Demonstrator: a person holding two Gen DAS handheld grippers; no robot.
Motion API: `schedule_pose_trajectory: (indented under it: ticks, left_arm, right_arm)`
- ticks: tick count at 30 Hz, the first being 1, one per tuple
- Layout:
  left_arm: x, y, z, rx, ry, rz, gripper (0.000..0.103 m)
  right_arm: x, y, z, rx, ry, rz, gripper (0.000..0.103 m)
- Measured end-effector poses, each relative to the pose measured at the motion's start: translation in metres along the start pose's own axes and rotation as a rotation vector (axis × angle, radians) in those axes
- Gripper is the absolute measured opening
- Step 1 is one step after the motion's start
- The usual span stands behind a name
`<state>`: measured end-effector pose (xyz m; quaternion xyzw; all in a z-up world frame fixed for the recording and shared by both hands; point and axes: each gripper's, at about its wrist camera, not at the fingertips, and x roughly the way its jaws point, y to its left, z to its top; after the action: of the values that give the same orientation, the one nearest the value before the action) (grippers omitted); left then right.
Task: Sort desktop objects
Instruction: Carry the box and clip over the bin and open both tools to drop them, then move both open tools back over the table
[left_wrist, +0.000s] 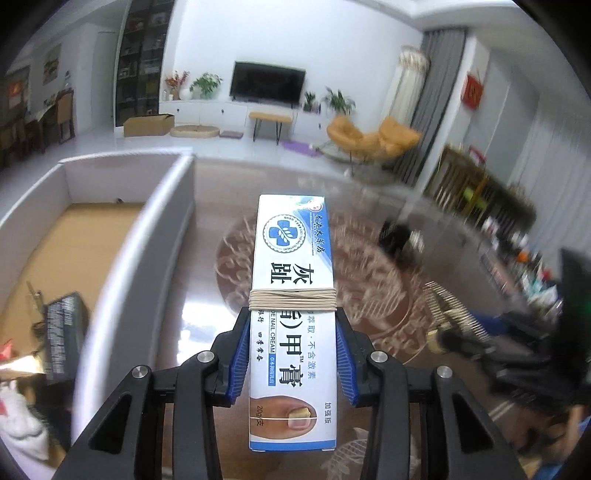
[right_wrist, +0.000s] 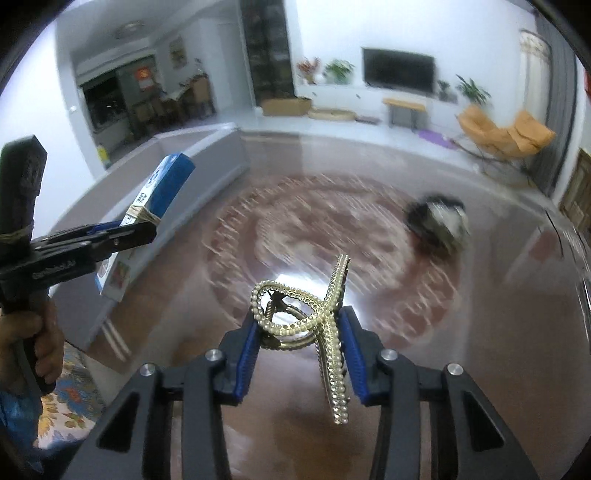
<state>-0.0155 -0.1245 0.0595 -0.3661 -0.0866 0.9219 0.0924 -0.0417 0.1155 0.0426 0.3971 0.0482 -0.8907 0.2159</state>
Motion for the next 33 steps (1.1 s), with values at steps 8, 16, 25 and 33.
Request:
schedule_pose_trajectory:
  ticks: [8, 16, 25, 33]
  left_arm:
    - [-0.09, 0.121, 0.033, -0.096, -0.059, 0.143, 0.041]
    - [-0.087, 0.25, 0.011, -0.226, 0.103, 0.334, 0.041]
    - [-0.063, 0.275, -0.026, -0.237, 0.261, 0.492, 0.094]
    - [-0.108, 0.215, -0.022, -0.204, 0.039, 0.471, 0.094]
  right_arm:
    - [0.003, 0.131, 0.082, -0.149, -0.083, 0.221, 0.043]
    - [0.061, 0.282, 0.112, -0.307, -0.005, 0.428, 0.043]
    - [0.105, 0.32, 0.078, -0.328, 0.078, 0.386, 0.081]
    - [0.038, 0.232, 0.063, -0.282, -0.168, 0.226, 0.103]
